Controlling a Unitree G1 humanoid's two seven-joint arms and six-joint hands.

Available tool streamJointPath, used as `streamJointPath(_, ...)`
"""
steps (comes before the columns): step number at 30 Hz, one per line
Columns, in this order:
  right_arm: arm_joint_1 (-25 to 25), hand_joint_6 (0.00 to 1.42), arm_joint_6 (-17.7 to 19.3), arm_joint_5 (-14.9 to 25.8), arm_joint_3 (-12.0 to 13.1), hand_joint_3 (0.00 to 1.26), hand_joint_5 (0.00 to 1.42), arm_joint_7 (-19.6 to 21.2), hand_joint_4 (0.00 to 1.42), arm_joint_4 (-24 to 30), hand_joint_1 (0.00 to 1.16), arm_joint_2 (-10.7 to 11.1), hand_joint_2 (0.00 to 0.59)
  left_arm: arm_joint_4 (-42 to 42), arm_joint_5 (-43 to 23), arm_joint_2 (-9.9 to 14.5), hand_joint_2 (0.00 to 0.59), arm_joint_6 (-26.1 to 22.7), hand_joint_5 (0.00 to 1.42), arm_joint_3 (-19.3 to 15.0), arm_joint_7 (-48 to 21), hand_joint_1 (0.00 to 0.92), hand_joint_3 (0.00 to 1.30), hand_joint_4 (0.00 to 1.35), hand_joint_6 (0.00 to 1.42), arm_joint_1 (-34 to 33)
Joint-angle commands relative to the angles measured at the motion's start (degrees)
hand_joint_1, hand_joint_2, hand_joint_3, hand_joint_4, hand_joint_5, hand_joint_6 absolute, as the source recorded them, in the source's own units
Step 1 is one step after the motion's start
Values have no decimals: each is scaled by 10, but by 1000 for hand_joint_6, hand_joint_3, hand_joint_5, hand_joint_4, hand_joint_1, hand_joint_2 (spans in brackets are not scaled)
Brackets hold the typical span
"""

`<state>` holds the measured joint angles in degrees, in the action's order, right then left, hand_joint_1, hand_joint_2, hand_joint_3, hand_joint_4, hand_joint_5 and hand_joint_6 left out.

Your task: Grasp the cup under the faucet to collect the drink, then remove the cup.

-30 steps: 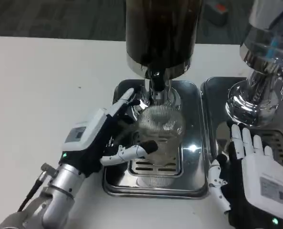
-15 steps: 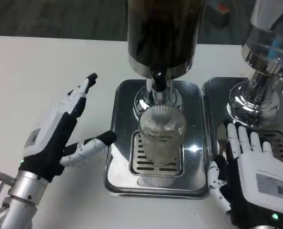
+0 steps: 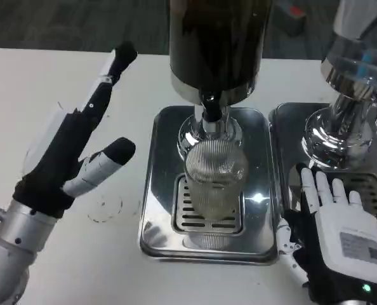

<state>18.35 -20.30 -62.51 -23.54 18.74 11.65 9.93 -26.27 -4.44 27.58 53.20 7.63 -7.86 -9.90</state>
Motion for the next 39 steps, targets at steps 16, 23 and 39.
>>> streamJointPath(16, 14, 0, -6, 4, 10, 0, 0, 15, 0, 7, 0, -21, 553, 29, -36, -64, 88, -70, 0, 3, -224, 0, 0, 0, 0, -81)
streamJointPath(23, 21, 0, -12, 2, 9, 0, 0, 25, 0, 8, 0, -38, 553, -8, -14, -88, 88, -56, 0, 10, -241, 0, 0, 0, 0, -113)
streamJointPath(39, 15, 0, -3, 19, 17, 0, 0, 29, 0, -1, 0, -46, 553, 31, 136, -68, 94, 22, 0, 21, -197, 0, 0, 0, 0, -106)
